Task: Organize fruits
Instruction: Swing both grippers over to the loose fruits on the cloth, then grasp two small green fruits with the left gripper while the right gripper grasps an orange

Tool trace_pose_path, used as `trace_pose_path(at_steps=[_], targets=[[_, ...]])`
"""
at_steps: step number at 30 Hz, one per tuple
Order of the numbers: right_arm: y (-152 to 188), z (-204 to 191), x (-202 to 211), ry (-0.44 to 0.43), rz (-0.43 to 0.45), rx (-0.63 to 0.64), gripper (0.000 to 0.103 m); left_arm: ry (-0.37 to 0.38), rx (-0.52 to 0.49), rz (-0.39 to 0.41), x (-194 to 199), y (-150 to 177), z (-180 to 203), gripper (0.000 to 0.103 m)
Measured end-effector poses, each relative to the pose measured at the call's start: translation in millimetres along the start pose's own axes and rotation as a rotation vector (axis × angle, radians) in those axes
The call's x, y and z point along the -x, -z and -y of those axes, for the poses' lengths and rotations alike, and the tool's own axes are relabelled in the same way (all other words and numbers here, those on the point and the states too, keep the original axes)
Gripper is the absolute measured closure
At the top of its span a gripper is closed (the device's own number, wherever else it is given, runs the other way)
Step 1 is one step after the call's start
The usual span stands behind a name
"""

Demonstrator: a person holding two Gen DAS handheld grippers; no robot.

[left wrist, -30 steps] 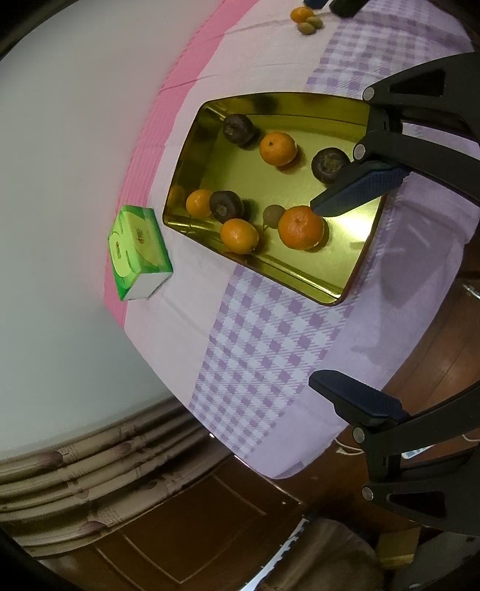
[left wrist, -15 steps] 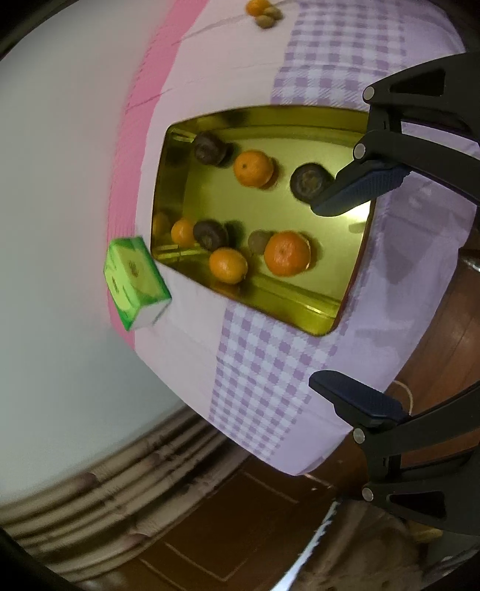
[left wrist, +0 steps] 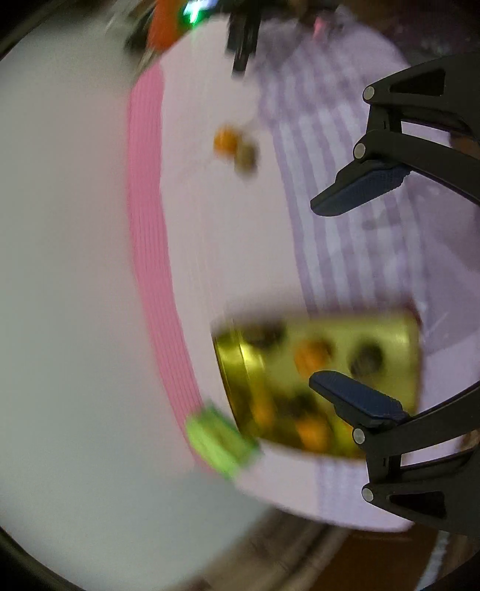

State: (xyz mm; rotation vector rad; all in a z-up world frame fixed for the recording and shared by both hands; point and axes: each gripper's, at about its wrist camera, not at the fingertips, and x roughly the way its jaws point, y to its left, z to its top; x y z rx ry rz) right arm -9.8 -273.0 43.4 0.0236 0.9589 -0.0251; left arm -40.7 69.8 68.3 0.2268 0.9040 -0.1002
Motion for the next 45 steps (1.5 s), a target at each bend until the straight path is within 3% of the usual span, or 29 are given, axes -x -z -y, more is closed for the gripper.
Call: trace_pose_path(at_steps=[3, 7, 9, 16, 20, 24, 25, 28, 32, 36, 39, 42, 45], targets=[[0, 1, -2, -0.005, 0.019, 0.015, 0.007, 0.109, -0.118, 0.011, -26, -19, 43, 0.017], [2, 0, -4, -0.012, 0.045, 0.027, 0.0, 0.178, -0.21, -0.02, -64, -40, 79, 0.017], [1, 1, -7, -0.009, 0.052, 0.031, 0.0, 0.246, -0.206, -0.064, -85, -48, 87, 0.019], [-1, -1, -8, -0.03, 0.061, 0.039, 0.0, 0.336, -0.221, -0.093, -123, -67, 110, 0.019], [-1, -1, -8, -0.034, 0.063, 0.04, 0.0, 0.345, -0.252, -0.152, -149, -72, 112, 0.019], [-2, -2, -8, -0.037, 0.062, 0.046, 0.0, 0.375, -0.203, -0.186, -165, -75, 110, 0.019], [-2, -2, -9, -0.037, 0.061, 0.048, 0.0, 0.373, -0.191, -0.175, -165, -76, 110, 0.022], [-2, -4, -9, -0.036, 0.061, 0.051, 0.0, 0.302, -0.171, -0.136, -161, -75, 111, 0.055], [-2, -3, -8, -0.047, 0.064, 0.046, 0.0, 0.315, -0.041, -0.156, -153, -72, 98, 0.055], [-3, -7, 0, -0.087, 0.078, 0.051, 0.004, 0.302, 0.044, -0.13, -119, -60, 84, 0.055], [-14, -37, 24, -0.206, 0.135, 0.137, 0.005, 0.303, 0.07, -0.092, -90, -53, 74, 0.055], [-26, -85, 38, -0.343, 0.156, 0.306, 0.006, 0.291, 0.078, -0.068, -68, -50, 68, 0.055], [-34, -117, 34, -0.383, 0.149, 0.418, 0.006, 0.293, 0.106, -0.056, -49, -47, 56, 0.055]])
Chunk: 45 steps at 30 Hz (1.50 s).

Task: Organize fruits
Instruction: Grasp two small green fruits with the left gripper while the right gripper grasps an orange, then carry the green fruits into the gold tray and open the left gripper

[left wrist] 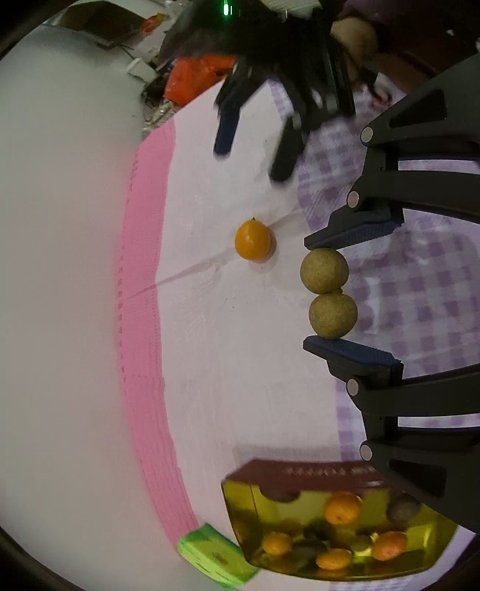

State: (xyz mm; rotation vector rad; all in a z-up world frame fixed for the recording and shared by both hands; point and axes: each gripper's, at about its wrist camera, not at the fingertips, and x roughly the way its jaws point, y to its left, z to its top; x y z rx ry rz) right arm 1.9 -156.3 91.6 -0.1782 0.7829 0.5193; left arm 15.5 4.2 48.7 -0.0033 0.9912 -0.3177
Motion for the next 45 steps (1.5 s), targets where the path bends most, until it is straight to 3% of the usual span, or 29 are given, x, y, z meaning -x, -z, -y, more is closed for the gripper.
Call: trace_pose_path(at_steps=[4, 5, 10, 11, 12, 14, 21, 26, 36, 45], targets=[[-16, -13, -34, -0.023, -0.064, 0.108, 0.015, -0.007, 0.035, 0.022, 20, 5, -8, 0.055], [-19, -13, -43, -0.018, -0.086, 0.123, 0.022, -0.008, 0.04, 0.025, 25, 7, -10, 0.055], [-18, -5, -75, 0.001, -0.189, 0.186, 0.028, -0.023, 0.065, 0.046, 46, 16, -23, 0.055], [-15, -4, -80, -0.004, -0.22, 0.19, 0.038, -0.025, 0.069, 0.049, 48, 18, -24, 0.055], [-13, -4, -87, 0.003, -0.256, 0.19, 0.062, -0.028, 0.076, 0.051, 50, 18, -26, 0.055], [-12, -4, -86, 0.002, -0.26, 0.169, 0.07, -0.04, 0.085, 0.055, 53, 21, -28, 0.055], [-15, -32, -58, -0.112, -0.149, 0.016, 0.07, -0.061, 0.134, 0.059, 55, 27, -43, 0.055], [-16, -51, -62, -0.134, -0.088, -0.074, 0.07, -0.088, 0.154, 0.052, 58, 33, -50, 0.055], [-5, -59, -91, -0.035, -0.12, -0.154, 0.07, -0.157, 0.189, 0.078, 75, 45, -74, 0.055], [-1, -68, -91, 0.024, -0.099, -0.108, 0.069, -0.191, 0.225, 0.07, 78, 56, -95, 0.055]])
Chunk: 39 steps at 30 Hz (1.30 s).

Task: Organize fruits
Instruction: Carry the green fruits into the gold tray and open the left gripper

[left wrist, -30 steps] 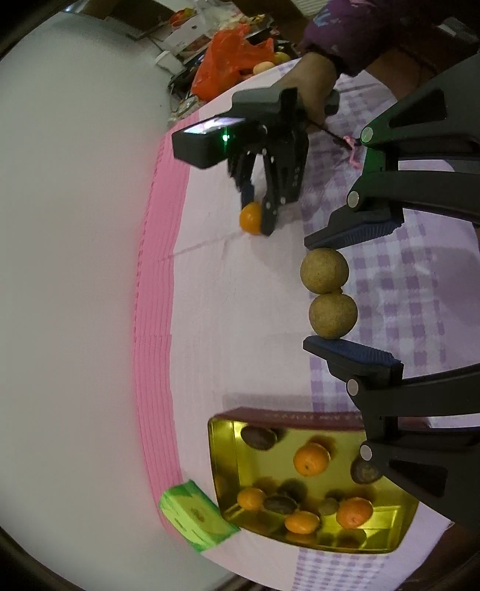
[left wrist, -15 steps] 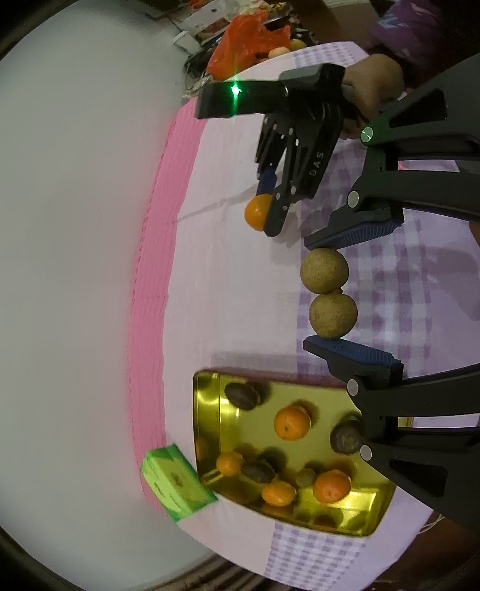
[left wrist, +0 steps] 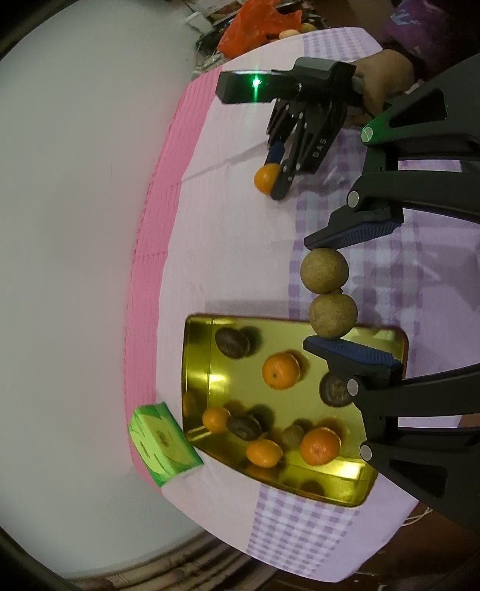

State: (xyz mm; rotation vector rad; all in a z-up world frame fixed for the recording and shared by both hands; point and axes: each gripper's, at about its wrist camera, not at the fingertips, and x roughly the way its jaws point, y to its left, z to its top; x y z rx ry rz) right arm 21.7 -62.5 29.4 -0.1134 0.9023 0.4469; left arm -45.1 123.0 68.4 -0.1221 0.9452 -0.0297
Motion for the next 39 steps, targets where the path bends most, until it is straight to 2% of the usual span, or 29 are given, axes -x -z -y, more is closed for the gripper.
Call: trace_pose_path(at_steps=[6, 11, 16, 19, 30, 39], targets=[[1, -2, 1, 0.02, 0.007, 0.018, 0.069, -0.038, 0.023, 0.013, 1, -2, -21, 0.055], [2, -1, 2, 0.018, 0.011, 0.017, 0.069, -0.082, 0.085, 0.002, -3, -6, -59, 0.055], [2, -1, 2, 0.011, 0.012, 0.012, 0.069, -0.163, 0.134, 0.001, -10, -7, -100, 0.055], [2, -1, 2, 0.004, 0.013, 0.007, 0.069, -0.184, 0.141, -0.008, -18, -10, -113, 0.055], [2, 2, 1, -0.007, 0.015, -0.001, 0.069, -0.194, 0.047, -0.034, -71, -55, -97, 0.055], [3, 1, 1, -0.009, 0.016, -0.003, 0.068, -0.191, 0.047, -0.059, -107, -76, -93, 0.054]])
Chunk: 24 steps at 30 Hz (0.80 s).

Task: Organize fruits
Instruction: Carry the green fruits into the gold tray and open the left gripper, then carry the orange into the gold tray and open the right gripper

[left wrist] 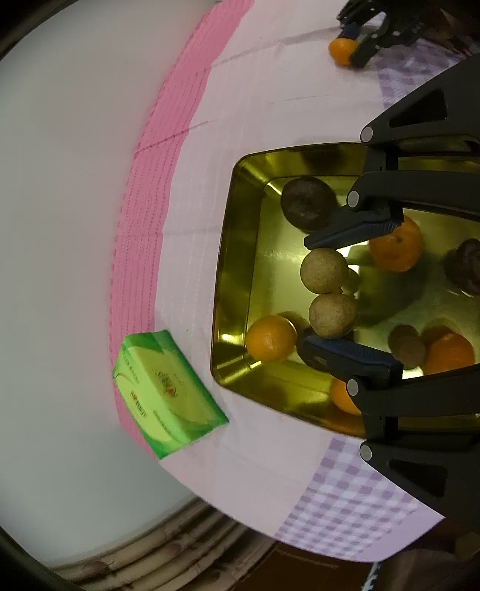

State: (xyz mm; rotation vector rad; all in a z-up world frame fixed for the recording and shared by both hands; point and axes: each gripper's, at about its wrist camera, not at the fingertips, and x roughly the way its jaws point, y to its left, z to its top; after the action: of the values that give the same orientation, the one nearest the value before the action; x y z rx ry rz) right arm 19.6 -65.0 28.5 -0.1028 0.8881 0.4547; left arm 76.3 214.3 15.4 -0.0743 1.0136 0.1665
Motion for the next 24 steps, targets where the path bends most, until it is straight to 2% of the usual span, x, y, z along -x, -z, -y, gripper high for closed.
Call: trace_pose_path(at_steps=[6, 7, 9, 10, 15, 19, 24], targets=[[1, 0, 0, 0.0, 0.0, 0.0, 0.068, 0.01, -0.002, -0.002, -2, -6, 3, 0.054], [0, 0, 0, 0.0, 0.0, 0.0, 0.068, 0.013, 0.001, 0.007, 2, -6, 3, 0.052], [1, 0, 0, 0.0, 0.0, 0.0, 0.068, 0.011, 0.005, 0.024, 11, -4, 2, 0.041], [1, 0, 0, 0.0, 0.0, 0.0, 0.068, 0.013, 0.009, 0.035, 17, -3, 1, 0.032], [0, 0, -1, 0.001, 0.0, 0.001, 0.068, 0.035, 0.056, 0.083, 53, 5, -7, 0.028], [0, 1, 0, -0.003, 0.0, -0.002, 0.068, 0.019, 0.11, 0.115, 89, 34, -13, 0.025], [-2, 0, -1, -0.021, -0.012, 0.004, 0.068, -0.023, 0.117, 0.115, 117, 80, -9, 0.024]])
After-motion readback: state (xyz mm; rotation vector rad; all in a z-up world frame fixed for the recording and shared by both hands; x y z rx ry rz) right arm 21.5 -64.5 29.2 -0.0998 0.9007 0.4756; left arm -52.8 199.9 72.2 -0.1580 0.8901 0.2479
